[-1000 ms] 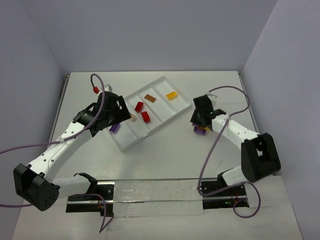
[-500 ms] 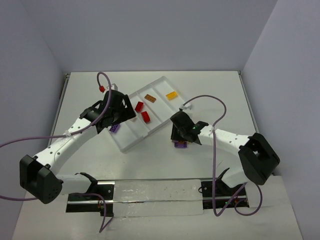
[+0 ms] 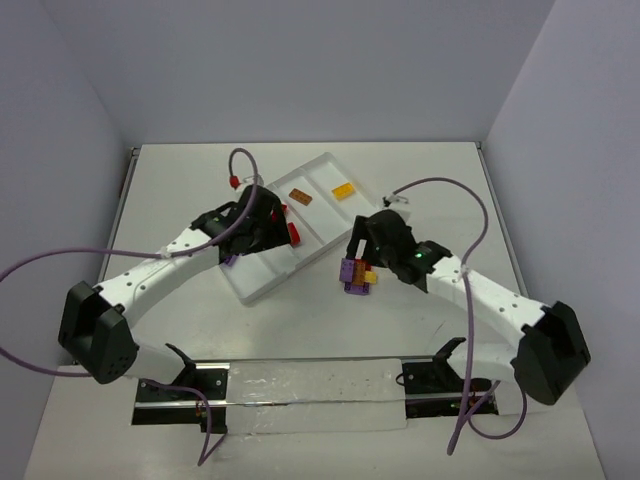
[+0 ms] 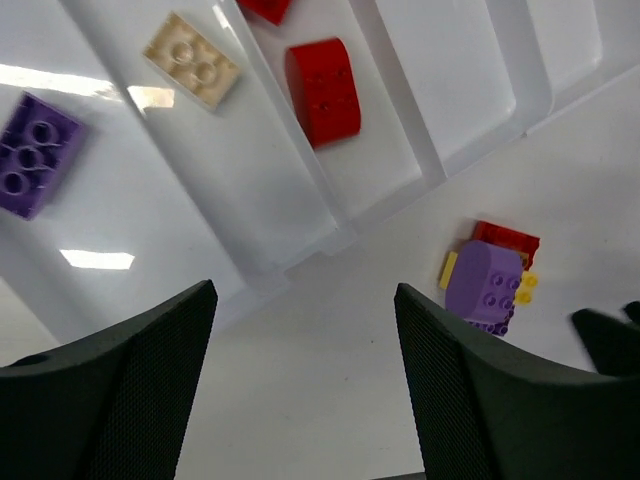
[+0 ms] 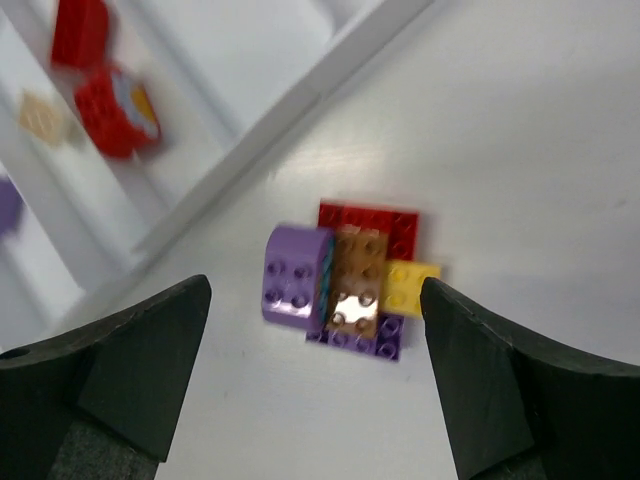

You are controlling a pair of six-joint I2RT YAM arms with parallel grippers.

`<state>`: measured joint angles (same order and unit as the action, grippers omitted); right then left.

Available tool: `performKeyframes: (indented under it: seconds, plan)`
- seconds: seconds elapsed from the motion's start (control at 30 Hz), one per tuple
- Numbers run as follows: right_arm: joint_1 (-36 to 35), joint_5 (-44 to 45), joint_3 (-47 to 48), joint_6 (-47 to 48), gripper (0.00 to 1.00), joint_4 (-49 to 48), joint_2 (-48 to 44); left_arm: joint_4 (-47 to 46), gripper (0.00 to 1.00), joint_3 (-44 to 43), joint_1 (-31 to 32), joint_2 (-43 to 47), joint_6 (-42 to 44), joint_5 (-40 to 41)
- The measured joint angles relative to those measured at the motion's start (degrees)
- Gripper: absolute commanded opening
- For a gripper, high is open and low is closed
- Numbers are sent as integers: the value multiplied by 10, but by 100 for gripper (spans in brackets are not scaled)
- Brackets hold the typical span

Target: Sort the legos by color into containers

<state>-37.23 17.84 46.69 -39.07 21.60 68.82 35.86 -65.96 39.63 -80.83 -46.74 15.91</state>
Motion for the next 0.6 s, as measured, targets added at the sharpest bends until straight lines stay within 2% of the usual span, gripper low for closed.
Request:
performKeyframes:
  seconds: [0.13, 0.27, 0.33, 0.43, 0.6]
  plan:
    - [111, -12, -26, 11, 94, -4, -71, -2, 75, -27, 60, -61, -5, 8]
    - [210, -25, -56, 21, 94, 3, -99, -11, 81, -56, 103, -119, -4, 5]
    - [233, -34, -73, 24, 94, 8, -111, -13, 85, -77, 120, -151, -3, 5]
    - [245, -46, -87, 27, 94, 13, -129, -17, 86, -109, 144, -195, 1, 2]
    - [249, -77, -107, 27, 93, -2, -125, -19, 83, -159, 173, -249, 9, -10]
